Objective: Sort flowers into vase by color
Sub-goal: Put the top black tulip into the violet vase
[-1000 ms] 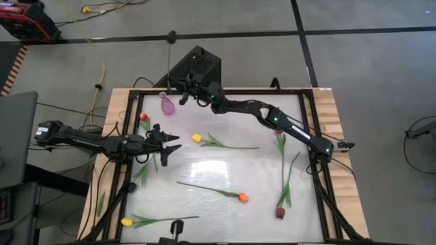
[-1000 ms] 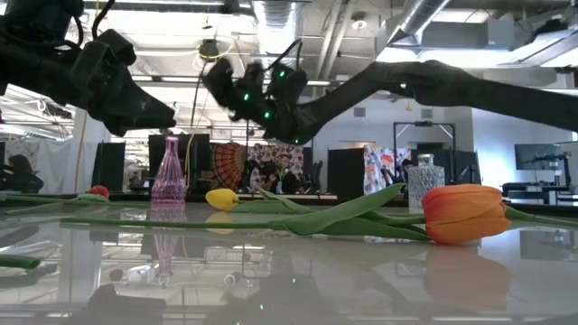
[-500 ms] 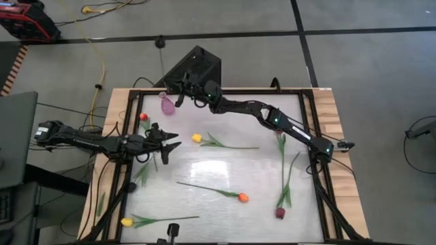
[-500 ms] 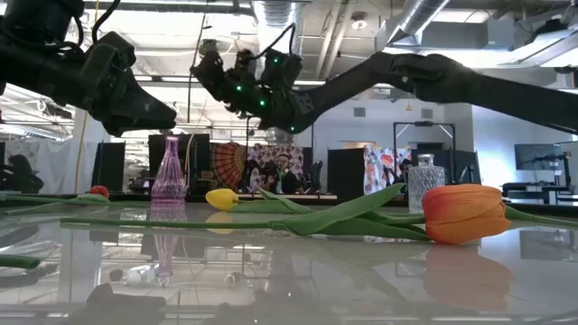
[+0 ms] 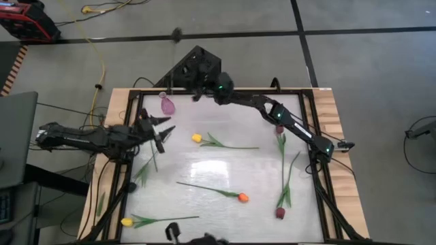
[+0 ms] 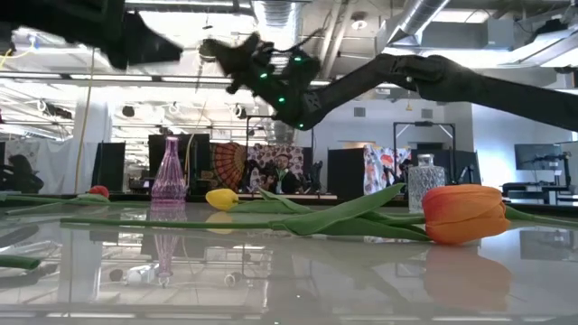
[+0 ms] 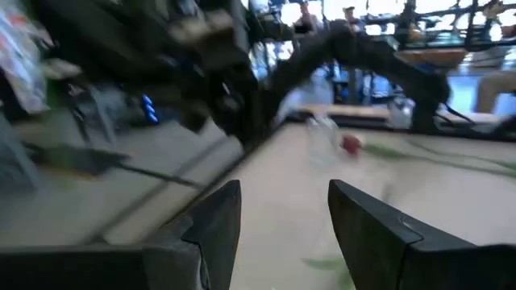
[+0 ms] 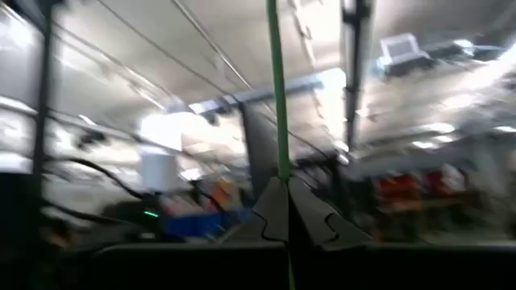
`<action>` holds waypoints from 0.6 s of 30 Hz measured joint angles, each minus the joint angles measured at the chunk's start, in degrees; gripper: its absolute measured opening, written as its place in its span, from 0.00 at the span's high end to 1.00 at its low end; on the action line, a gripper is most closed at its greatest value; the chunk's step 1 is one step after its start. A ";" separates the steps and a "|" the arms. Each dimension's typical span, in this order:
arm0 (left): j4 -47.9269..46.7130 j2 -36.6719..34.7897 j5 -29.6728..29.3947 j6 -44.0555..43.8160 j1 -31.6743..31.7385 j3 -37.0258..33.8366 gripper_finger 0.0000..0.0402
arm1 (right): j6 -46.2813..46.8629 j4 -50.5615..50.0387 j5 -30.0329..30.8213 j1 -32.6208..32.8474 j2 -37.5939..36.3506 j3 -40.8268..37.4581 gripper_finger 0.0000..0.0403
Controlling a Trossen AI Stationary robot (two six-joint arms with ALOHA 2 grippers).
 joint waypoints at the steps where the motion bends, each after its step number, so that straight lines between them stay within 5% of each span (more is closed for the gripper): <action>1: -1.19 -0.58 -0.12 1.86 0.39 1.49 0.56 | 3.33 3.76 -0.23 -0.82 -0.06 -0.12 0.96; 9: -2.22 -1.26 3.96 7.54 12.00 9.89 0.56 | 16.35 16.21 -2.67 -2.45 -0.06 -0.19 0.96; 18: -3.98 1.25 30.99 0.59 25.27 11.44 0.56 | 17.54 16.19 -8.15 2.02 -0.06 -0.23 0.96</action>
